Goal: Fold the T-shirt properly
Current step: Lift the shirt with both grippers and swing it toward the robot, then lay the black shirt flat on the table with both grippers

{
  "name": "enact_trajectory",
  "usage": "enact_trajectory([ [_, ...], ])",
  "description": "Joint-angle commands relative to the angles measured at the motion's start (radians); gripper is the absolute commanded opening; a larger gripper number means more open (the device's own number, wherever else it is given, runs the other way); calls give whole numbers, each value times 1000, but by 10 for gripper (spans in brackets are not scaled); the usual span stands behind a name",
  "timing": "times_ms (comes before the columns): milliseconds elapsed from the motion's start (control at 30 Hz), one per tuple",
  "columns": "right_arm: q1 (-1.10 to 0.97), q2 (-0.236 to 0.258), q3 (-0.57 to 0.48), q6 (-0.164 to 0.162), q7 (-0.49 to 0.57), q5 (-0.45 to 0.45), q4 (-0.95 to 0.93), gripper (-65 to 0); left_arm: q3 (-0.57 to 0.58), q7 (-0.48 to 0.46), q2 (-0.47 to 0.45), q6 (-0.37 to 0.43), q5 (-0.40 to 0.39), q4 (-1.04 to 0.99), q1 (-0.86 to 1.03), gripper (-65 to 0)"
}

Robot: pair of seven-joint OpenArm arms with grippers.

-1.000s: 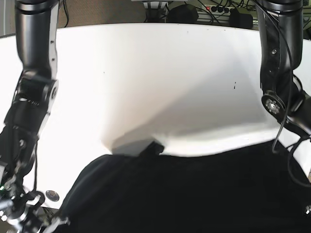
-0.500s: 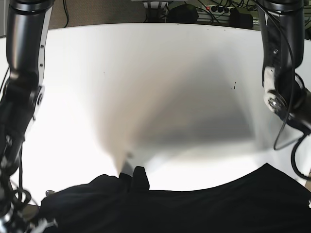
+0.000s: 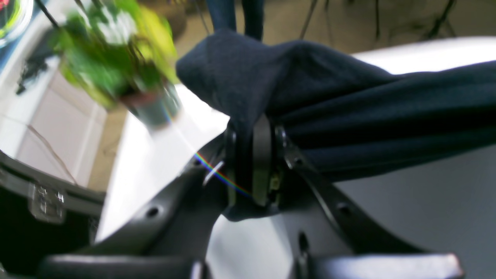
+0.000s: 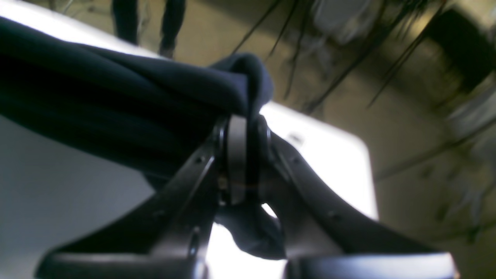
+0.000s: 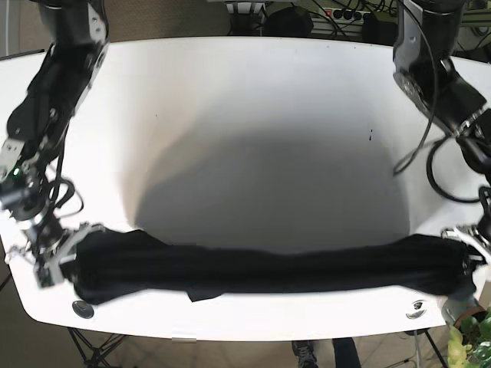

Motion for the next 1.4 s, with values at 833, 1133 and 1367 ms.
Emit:
enact_trajectory([
  [833,-624,-352,251,-29,1,-64,90,-629,-197,-100,-25,14,27,84,623,-650],
  [1133,-698,-389,251,13,1,-64,90,-629,-197,-155,6,14,32,88,707,-650],
  [1367,-749,-392,251,16,1,-64,90,-628,-198,-155,3,14,32,84,748,-650],
])
